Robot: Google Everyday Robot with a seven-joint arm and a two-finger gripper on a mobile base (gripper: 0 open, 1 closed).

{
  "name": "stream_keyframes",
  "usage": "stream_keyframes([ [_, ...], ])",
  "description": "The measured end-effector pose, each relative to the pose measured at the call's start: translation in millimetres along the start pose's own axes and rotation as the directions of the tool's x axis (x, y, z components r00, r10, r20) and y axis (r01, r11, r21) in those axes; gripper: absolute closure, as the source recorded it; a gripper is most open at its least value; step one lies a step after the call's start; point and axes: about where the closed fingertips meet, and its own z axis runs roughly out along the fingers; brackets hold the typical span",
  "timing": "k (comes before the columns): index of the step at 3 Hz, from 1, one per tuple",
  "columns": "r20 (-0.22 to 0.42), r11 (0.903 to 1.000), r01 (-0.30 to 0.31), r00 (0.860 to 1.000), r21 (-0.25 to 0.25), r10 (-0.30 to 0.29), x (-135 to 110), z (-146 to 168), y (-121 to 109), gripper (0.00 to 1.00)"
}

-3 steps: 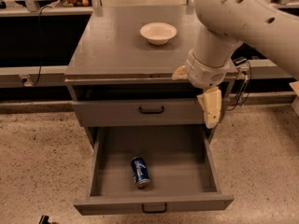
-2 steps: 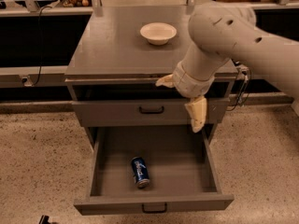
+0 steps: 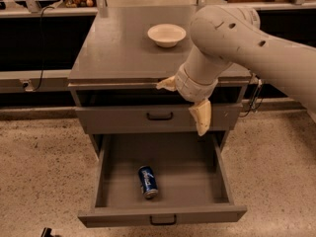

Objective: Pick pepsi can from middle drawer and place on counter

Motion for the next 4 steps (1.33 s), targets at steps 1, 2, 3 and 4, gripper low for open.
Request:
stream_keyframes([
  [1, -0.004, 0.9840, 0.173, 0.985, -0.040, -0.174, -19, 49, -2, 0.00],
  [2, 0.009, 0.8918, 0.451, 0.893, -0.039, -0.451, -50, 100, -6, 0.00],
  [3, 0.011, 0.8431, 0.537, 0.844, -0.036, -0.536, -52, 103, -6, 0.00],
  [4, 0.037, 0.8236, 0.559, 0.829, -0.095, -0.558, -51, 114, -9, 0.00],
])
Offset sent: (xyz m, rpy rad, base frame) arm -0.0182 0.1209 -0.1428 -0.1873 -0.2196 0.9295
